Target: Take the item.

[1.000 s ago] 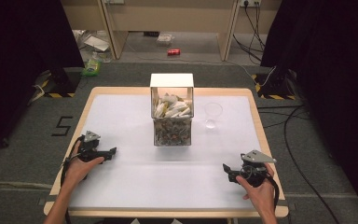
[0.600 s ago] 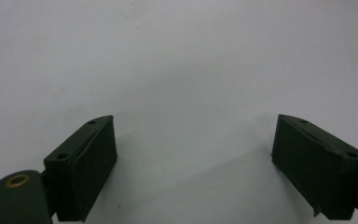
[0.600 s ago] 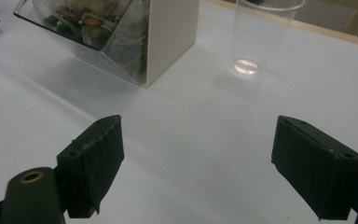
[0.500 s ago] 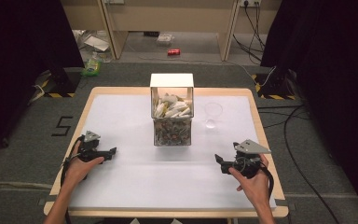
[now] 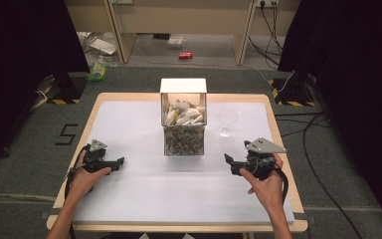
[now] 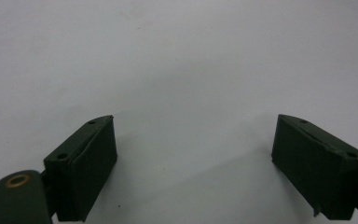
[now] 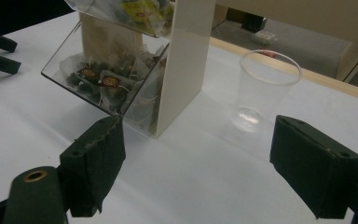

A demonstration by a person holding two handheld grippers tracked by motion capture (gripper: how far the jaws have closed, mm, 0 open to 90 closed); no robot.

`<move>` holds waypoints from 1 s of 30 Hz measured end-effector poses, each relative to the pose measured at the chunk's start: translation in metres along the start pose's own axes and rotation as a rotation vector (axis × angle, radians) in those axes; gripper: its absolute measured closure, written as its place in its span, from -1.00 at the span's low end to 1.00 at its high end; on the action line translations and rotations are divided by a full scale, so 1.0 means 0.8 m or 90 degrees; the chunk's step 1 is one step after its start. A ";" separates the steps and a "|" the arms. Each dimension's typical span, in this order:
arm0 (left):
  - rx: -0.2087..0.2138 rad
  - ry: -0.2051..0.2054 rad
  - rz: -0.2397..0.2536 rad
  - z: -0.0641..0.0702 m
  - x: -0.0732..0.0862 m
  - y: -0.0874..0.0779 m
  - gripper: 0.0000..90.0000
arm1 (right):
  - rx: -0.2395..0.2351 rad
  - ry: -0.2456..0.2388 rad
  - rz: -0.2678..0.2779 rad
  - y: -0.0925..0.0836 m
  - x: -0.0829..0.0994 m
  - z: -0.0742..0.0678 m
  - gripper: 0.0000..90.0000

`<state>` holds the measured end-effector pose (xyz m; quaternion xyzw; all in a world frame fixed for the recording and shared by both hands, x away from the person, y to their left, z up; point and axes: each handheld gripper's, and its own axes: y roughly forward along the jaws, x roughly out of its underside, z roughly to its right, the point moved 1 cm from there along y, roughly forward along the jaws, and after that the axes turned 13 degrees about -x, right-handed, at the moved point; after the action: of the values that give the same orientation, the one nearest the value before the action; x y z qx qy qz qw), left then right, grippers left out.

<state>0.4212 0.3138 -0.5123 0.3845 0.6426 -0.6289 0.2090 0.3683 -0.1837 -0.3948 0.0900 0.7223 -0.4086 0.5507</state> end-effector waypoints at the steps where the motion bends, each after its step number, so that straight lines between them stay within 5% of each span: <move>1: 0.000 0.000 0.000 0.000 0.000 0.000 -0.71 | 0.000 -0.001 0.001 0.000 -0.002 -0.001 -0.58; 30: 0.000 0.000 0.000 0.000 0.000 0.000 -0.71 | -0.022 -0.030 0.036 0.005 -0.059 -0.018 -0.55</move>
<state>0.4211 0.3137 -0.5122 0.3843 0.6428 -0.6289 0.2090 0.3781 -0.1555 -0.3548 0.0914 0.7132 -0.3822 0.5804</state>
